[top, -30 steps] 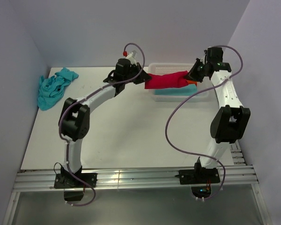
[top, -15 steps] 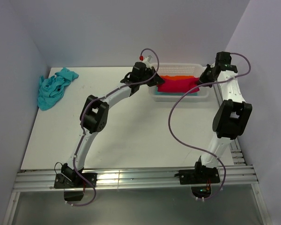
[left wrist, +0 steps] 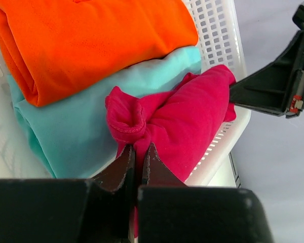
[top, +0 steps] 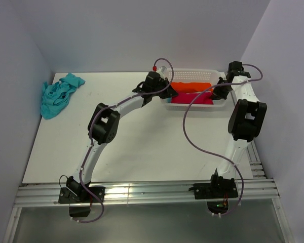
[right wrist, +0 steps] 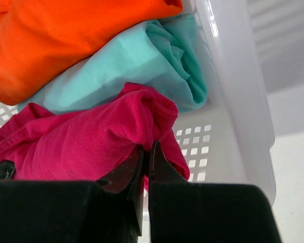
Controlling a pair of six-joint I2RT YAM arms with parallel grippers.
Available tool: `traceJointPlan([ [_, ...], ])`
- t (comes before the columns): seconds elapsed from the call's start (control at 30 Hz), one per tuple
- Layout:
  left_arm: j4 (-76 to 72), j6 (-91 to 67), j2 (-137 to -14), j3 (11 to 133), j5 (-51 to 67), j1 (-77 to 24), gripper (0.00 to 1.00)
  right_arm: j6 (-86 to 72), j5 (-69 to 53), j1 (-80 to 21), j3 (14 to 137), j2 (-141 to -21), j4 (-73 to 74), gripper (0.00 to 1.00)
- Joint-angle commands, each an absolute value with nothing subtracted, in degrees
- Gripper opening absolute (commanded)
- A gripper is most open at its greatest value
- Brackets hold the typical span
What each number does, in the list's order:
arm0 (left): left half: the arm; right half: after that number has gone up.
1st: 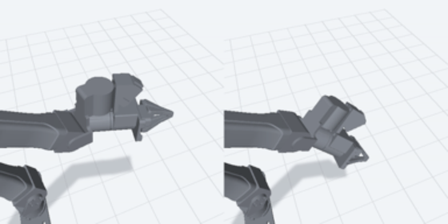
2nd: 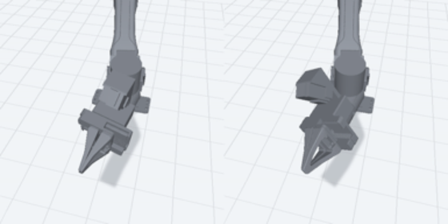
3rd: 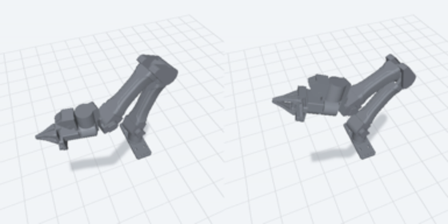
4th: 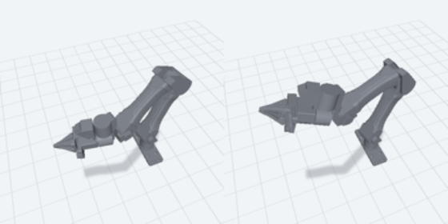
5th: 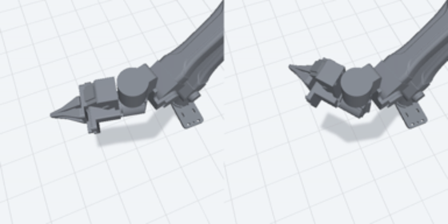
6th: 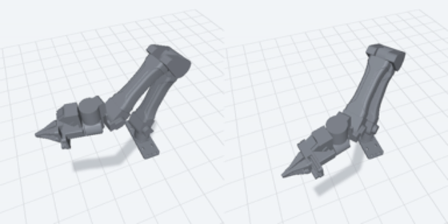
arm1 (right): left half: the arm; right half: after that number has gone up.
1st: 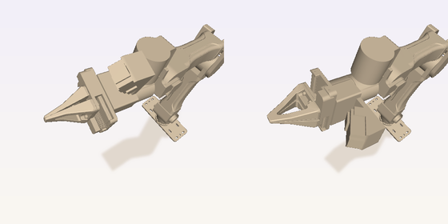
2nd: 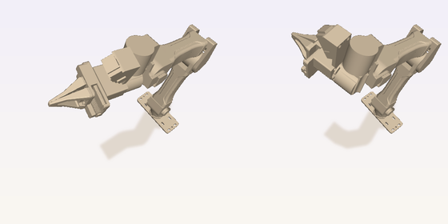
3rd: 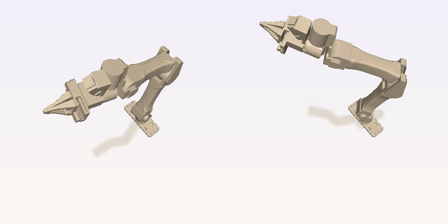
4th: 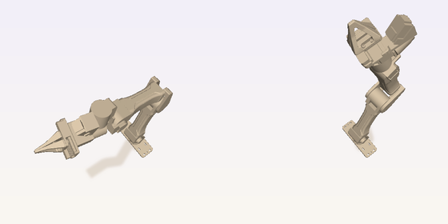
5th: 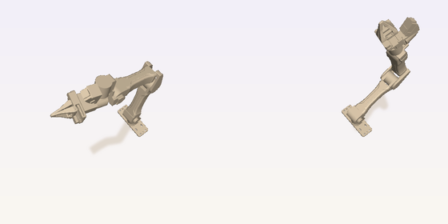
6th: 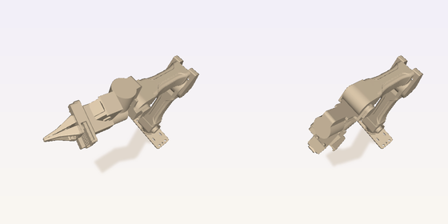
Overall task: Roll the t-shirts
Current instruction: Place the rolled tshirt into the container
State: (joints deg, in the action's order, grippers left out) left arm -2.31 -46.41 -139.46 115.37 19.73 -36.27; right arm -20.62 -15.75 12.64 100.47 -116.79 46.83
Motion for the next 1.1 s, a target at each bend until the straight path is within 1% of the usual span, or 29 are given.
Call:
traceJointPlan([
  [0.0, -0.89, -46.49, -140.01, 116.01, 18.90, -36.83, 0.00, -18.37, -15.03, 12.92, 106.34, -120.13, 49.65, 0.00],
  [0.1, -0.18, -46.41, -140.45, 116.01, 17.93, -36.74, 0.00, -17.93, -12.93, 12.75, 108.10, -121.99, 51.67, 0.00],
  [0.3, 2.54, -45.53, -141.50, 116.02, 15.04, -36.83, 0.00, -15.56, -7.21, 12.22, 107.49, -121.46, 51.86, 0.00],
  [0.37, 2.55, -45.18, -141.59, 115.93, 14.07, -36.83, 0.00, -15.21, -7.21, 12.04, 106.88, -121.46, 51.16, 0.02],
  [0.47, 2.72, -44.56, -142.29, 116.71, 13.10, -36.83, 0.00, -13.54, -5.72, 11.34, 105.04, -120.68, 49.40, 0.09],
  [0.5, 2.99, -44.21, -142.56, 117.24, 12.83, -36.74, 0.00, -12.75, -5.45, 11.16, 104.51, -120.15, 47.83, 0.14],
  [0.57, 3.34, -43.95, -142.82, 118.12, 12.31, -36.74, 0.00, -11.78, -5.45, 11.16, 102.67, -119.45, 45.89, 0.20],
  [0.6, 3.51, -43.68, -142.91, 118.30, 11.87, -36.74, 0.00, -11.26, -5.54, 11.25, 102.22, -118.75, 43.96, 0.25],
  [0.67, 3.69, -43.24, -142.65, 118.39, 11.08, -36.83, 0.00, -10.72, -6.33, 11.16, 101.08, -118.30, 42.46, 0.29],
  [0.77, 3.96, -42.54, -142.30, 118.13, 10.81, -36.74, 0.00, -9.67, -6.33, 11.25, 100.29, -117.43, 40.52, 0.40],
  [0.9, 3.78, -42.54, -141.94, 117.25, 11.16, -36.65, 0.00, -9.67, -6.68, 11.60, 98.88, -115.84, 38.94, 0.43],
  [1.07, 2.81, -42.89, -141.59, 115.84, 11.78, -36.56, 0.00, -10.19, -7.03, 11.60, 98.00, -113.47, 38.15, 0.40],
])
